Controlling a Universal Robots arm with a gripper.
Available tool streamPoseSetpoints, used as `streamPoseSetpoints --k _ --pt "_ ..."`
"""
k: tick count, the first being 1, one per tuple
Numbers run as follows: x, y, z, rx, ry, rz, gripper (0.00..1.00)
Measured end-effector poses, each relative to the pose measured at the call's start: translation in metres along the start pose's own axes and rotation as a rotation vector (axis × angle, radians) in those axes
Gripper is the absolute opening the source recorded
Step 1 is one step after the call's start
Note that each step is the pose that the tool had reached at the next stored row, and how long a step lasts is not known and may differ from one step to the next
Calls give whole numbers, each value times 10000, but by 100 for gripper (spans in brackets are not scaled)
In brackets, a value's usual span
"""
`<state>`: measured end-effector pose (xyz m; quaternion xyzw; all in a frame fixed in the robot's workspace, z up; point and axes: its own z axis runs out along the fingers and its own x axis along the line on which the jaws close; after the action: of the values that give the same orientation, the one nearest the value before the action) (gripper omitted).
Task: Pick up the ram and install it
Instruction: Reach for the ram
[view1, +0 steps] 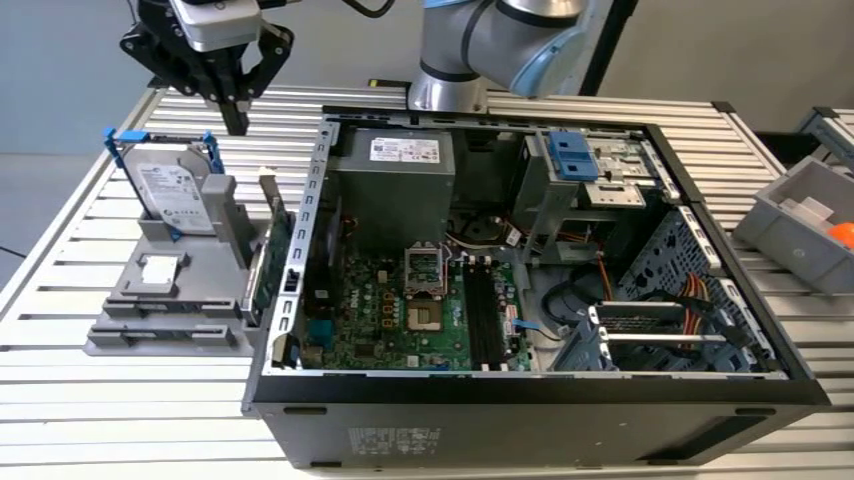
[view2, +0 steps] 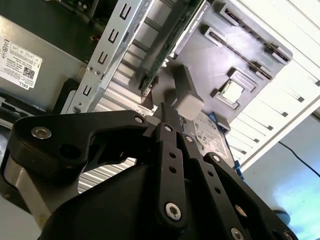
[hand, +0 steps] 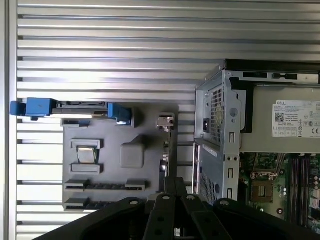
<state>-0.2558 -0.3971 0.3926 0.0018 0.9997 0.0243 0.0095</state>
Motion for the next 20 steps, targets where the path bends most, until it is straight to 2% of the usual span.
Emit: streamPoseSetpoints --k 20 --pt "176 0 -3 0 23 -3 0"
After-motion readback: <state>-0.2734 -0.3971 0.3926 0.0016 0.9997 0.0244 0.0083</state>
